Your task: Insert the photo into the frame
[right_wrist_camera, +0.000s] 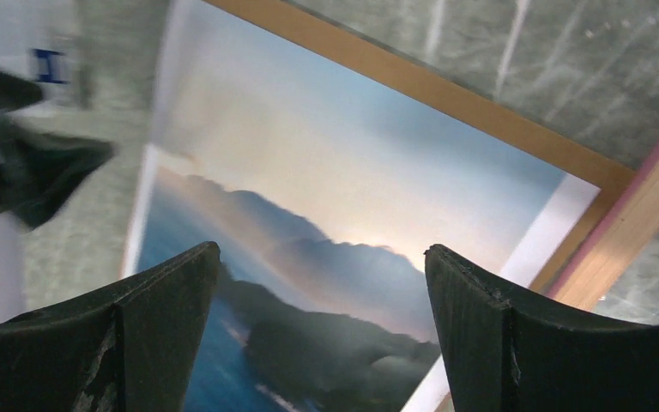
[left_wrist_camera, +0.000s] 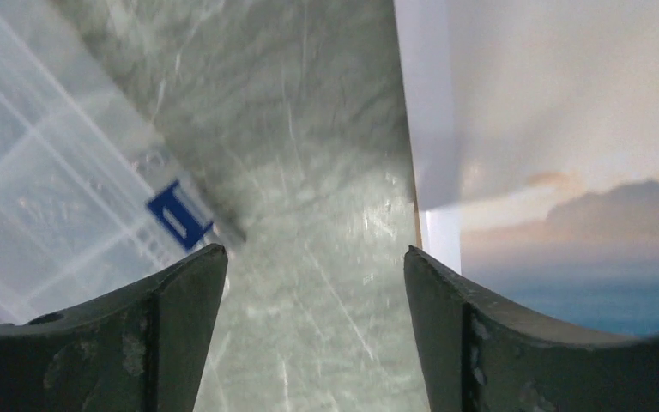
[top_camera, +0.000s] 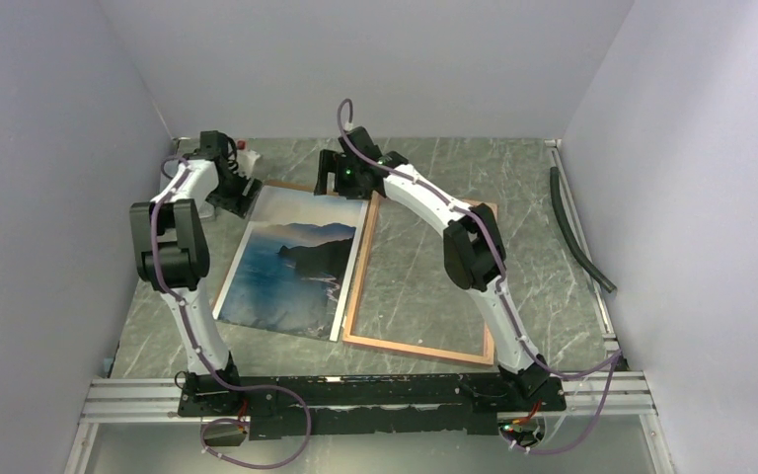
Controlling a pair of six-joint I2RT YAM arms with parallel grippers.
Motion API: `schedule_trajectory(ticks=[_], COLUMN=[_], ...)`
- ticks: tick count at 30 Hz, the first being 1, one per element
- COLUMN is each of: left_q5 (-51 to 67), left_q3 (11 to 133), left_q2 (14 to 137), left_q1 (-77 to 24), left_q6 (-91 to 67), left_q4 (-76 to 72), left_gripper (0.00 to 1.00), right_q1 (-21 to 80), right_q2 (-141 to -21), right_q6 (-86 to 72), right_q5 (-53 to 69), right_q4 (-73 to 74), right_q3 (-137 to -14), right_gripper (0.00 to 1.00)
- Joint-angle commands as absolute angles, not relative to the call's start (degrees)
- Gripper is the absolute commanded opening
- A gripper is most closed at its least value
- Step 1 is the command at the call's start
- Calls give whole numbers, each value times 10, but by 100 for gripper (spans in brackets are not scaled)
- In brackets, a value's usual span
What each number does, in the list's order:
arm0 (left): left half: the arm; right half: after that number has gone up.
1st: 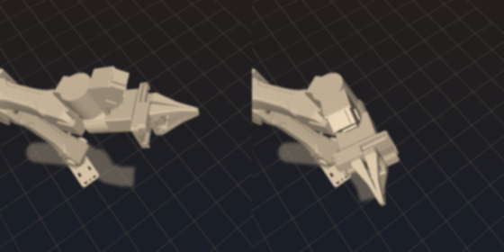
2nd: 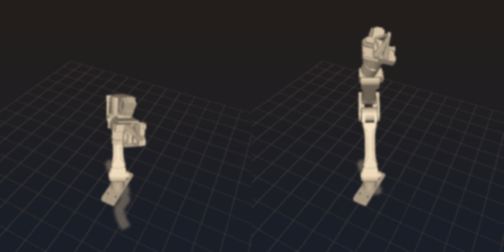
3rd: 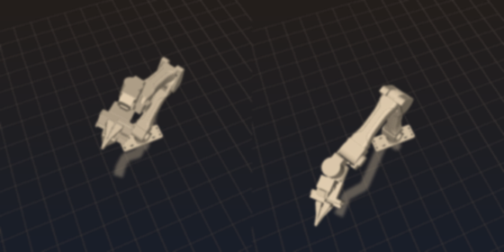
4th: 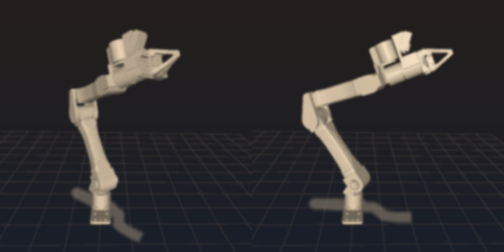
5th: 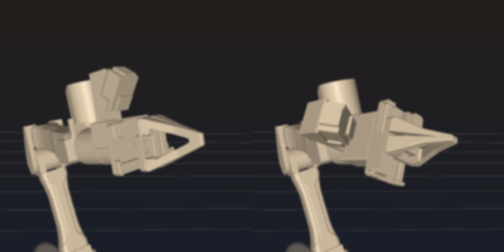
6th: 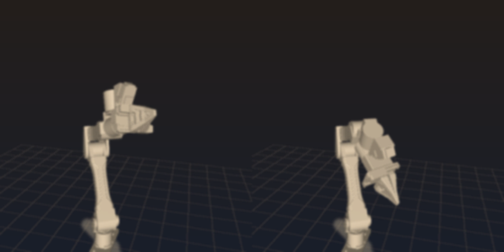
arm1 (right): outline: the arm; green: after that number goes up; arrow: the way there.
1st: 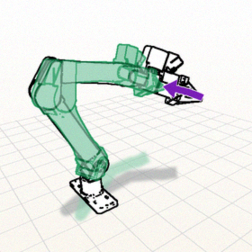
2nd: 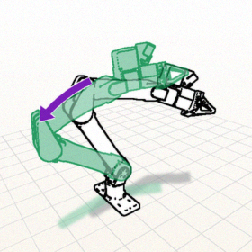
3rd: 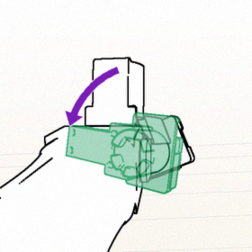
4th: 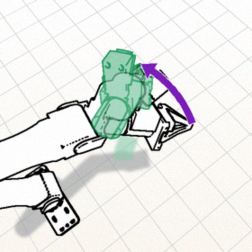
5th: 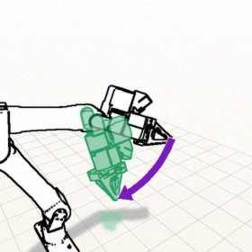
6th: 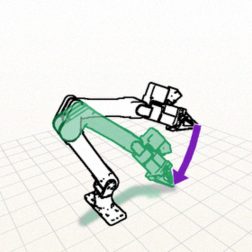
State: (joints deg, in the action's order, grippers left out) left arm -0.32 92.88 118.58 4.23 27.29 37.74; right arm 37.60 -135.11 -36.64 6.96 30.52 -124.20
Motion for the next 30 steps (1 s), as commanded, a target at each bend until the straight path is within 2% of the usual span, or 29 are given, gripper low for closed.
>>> schedule_trajectory(ticks=[1, 7, 11, 18, 25, 30], left_q5=[41, 116, 120, 114, 52, 37], left_q3=[896, 743, 660, 637, 505, 478], left_q2=[1110, 1005, 938, 910, 867, 885], left_q1=[56, 56, 58, 108, 117, 117], left_q6=[289, 416, 500, 606, 663, 635], left_q4=[438, 495, 533, 616, 494, 432], left_gripper=[86, 88, 89, 89, 89, 88], right_q1=[370, 356, 350, 337, 338, 338], right_q2=[-1392, -1409, -1411, -1427, -1423, -1440], right_q6=[-342, -314, -304, -289, -283, -273], right_q5=[5, -20, -26, -25, -2, 18], right_q4=[351, 336, 332, 335, 312, 323], right_q3=[-1259, -1267, -1265, -1293, -1281, -1309], right_gripper=[93, 93, 92, 93, 92, 91])
